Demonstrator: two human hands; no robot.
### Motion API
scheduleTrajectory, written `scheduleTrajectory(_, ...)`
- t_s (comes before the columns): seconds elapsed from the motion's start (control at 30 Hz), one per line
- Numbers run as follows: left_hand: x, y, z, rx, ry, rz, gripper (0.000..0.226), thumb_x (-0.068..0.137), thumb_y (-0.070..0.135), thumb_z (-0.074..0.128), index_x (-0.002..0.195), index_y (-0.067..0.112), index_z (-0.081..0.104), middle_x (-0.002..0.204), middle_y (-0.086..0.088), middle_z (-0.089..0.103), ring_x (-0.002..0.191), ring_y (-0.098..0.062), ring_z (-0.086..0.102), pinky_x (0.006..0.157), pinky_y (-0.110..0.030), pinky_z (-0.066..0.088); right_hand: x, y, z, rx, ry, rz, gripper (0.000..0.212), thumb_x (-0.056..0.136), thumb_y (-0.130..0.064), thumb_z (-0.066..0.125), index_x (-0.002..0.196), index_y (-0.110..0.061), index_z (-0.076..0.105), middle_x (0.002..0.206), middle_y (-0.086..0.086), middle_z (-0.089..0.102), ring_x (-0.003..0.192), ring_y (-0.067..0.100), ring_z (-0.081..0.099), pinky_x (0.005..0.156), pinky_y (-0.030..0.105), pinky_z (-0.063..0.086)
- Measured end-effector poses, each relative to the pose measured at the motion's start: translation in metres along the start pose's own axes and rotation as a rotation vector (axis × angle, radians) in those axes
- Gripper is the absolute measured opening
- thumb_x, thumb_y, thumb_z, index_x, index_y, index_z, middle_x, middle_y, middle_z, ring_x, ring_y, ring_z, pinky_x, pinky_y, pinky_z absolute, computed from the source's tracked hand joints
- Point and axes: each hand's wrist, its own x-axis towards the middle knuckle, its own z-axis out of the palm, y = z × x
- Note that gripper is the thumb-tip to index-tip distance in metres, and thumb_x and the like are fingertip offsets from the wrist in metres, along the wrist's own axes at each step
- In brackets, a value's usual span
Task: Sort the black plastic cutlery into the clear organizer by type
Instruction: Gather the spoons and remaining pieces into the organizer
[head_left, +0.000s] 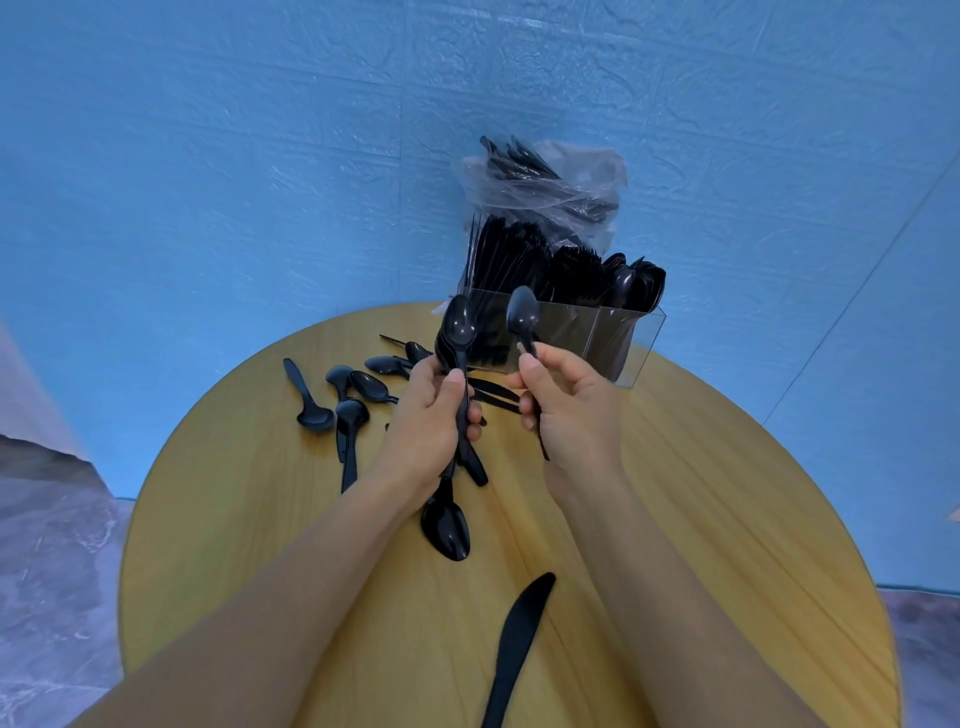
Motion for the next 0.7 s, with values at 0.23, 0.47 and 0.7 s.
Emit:
scheduleTrajectory(0.23, -0.003, -0.004, 0.003, 0.115, -0.072, 0.036, 0.024, 0.102, 0.016, 0.036, 0.117, 0.003, 0.048, 0.077, -0.003, 0.055, 0.071, -0.014, 0.052, 0.058, -0.020, 0.048, -0.009, 0.010, 0.012, -0.345, -0.031, -0.181, 0.034, 0.099, -0.006, 0.042, 0.131, -0.011, 0.054, 0.105, 0.004, 0.052, 0.064, -0.021, 0.050, 0.054, 0.003, 0.042)
scheduleTrajectory(0.47, -0.004, -0.006, 0.004, 0.165, -0.099, 0.014, 0.032, 0.102, 0.020, 0.036, 0.132, 0.010, 0.043, 0.108, -0.005, 0.064, 0.099, -0.013, 0.062, 0.083, -0.027, 0.053, -0.007, 0.012, 0.013, -0.412, 0.006, -0.216, 0.031, 0.096, -0.008, 0.049, 0.125, -0.013, 0.060, 0.105, 0.004, 0.055, 0.086, -0.005, 0.058, 0.071, 0.007, 0.046)
scheduleTrajectory(0.7, -0.008, -0.002, 0.006, 0.100, -0.130, 0.008, 0.023, 0.102, 0.018, 0.034, 0.116, 0.022, 0.052, 0.111, 0.000, 0.063, 0.107, -0.010, 0.060, 0.095, -0.029, 0.048, -0.001, 0.018, 0.011, -0.408, 0.001, -0.224, 0.026, 0.092, -0.014, 0.058, 0.116, -0.019, 0.067, 0.096, -0.004, 0.056, 0.080, -0.002, 0.054, 0.079, 0.010, 0.047)
